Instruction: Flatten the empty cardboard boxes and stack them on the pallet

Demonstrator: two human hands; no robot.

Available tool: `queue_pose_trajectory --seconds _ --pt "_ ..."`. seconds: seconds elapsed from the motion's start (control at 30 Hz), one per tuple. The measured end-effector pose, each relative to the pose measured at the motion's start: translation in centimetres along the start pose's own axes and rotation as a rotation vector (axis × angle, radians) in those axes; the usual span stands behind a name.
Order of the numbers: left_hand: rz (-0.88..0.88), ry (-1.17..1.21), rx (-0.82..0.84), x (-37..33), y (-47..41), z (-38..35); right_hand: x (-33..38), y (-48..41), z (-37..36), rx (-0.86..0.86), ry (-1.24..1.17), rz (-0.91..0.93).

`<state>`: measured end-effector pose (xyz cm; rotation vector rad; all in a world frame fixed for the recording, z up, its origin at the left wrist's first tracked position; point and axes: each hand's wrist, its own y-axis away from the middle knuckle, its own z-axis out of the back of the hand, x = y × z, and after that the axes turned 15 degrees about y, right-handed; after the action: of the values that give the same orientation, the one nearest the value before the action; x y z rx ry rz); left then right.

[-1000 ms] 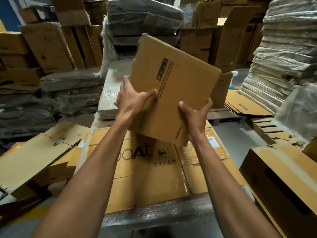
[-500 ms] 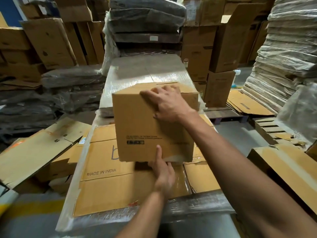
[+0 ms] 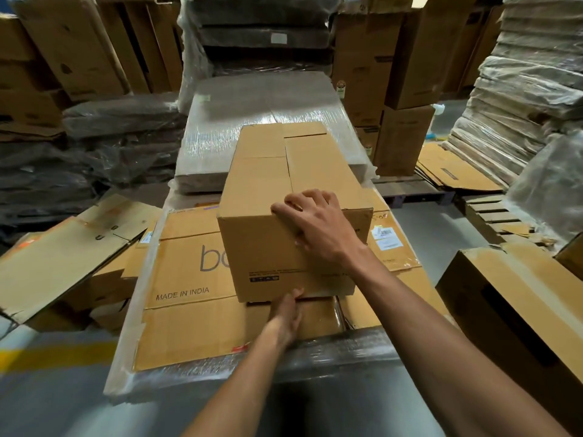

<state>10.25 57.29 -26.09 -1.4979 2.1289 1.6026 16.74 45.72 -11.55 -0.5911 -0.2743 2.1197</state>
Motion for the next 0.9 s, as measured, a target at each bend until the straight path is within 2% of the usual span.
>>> queue_pose_trajectory --seconds 0.07,0.1,0.17,0.23,0.3,0.33,0.4,0.53,0.73,0.9 --pt "-0.045 -0.314 -0.076 -0.7 0.5 0.5 0.5 1.3 -1.0 0.028 -0.01 -0.003" --pt "-0.169 -0.46 -0.111 -1.2 0.9 0.6 0.6 2.0 -1.5 0.04 -0.021 -0.008" --pt "-0.66 -0.572 -0.084 -3.1 2.5 0.0 0.9 3.3 -2.6 0.047 -0.037 -0.014" --pt "-1.128 -0.604 0.057 -5.5 5.1 -0.9 1.3 4.2 -3.4 0.035 -0.045 -0.02" --pt "-1.393 -0.711 0.174 -7.8 6.2 -1.7 1.7 4.7 -3.9 0.02 -0.077 -0.029" --pt "-1.454 -0.788 0.205 -9.1 6.5 -2.3 1.7 4.8 -3.9 0.014 -0.105 -0.036" --pt "-1.405 -0.938 0.218 -11.4 6.0 -3.8 1.7 4.9 -3.7 -0.001 -0.173 -0.054" --pt "-1.184 -1.18 0.137 -14.6 3.2 -5.4 0.9 3.3 -3.1 0.031 -0.281 -0.11" --pt "-1.073 -1.323 0.115 -15.5 0.9 -6.1 -1.4 -1.8 -2.0 0.351 -0.126 -0.152" --pt "-1.039 -1.524 0.089 -15.4 0.5 -6.1 -2.6 -4.8 -1.4 0.53 0.026 -0.11"
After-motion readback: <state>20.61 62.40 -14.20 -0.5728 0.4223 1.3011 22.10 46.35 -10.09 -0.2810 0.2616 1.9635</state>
